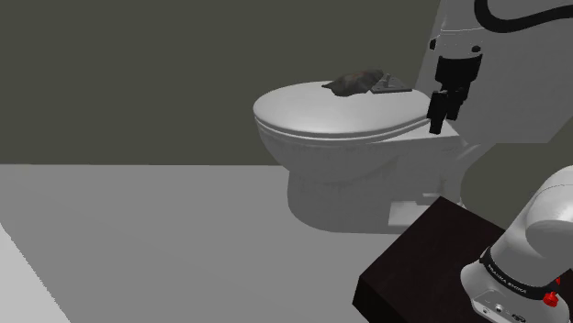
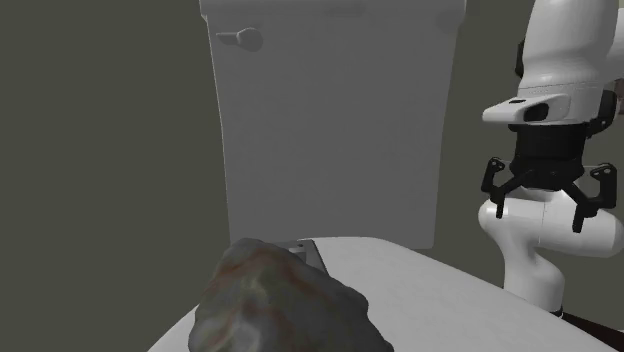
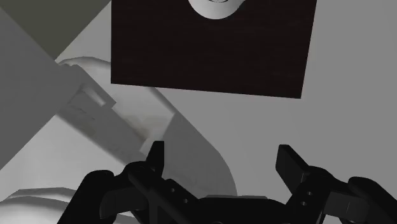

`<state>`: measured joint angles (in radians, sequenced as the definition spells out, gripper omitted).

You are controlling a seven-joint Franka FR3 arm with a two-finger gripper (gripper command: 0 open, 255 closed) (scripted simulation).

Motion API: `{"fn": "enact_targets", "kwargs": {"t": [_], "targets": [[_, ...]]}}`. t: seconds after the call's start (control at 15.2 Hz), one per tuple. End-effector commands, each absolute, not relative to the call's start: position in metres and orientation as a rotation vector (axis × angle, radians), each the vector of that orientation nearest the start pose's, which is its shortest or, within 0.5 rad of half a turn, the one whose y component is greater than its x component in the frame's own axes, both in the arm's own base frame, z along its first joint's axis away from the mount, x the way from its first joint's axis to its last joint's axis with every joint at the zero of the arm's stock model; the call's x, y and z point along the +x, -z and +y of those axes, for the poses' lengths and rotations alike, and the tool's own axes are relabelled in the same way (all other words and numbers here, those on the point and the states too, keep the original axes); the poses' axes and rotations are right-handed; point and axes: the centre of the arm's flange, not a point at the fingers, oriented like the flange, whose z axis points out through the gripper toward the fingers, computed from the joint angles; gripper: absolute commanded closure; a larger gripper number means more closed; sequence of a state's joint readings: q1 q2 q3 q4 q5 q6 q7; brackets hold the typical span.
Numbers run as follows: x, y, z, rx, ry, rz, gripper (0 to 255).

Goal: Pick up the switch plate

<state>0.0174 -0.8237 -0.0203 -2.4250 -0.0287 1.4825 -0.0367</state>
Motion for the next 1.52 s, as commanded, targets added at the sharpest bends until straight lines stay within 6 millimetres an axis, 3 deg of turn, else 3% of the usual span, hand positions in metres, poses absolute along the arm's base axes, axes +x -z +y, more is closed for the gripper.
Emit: {"fn": "enact_targets", "kwargs": {"t": [0.0, 1.45], "targets": [[0.285, -0.562, -0.006, -3.147, -0.188, -0.064, 0], [0.500, -0.571, -0.182, -3.165, -0.048, -0.187, 0]]}}
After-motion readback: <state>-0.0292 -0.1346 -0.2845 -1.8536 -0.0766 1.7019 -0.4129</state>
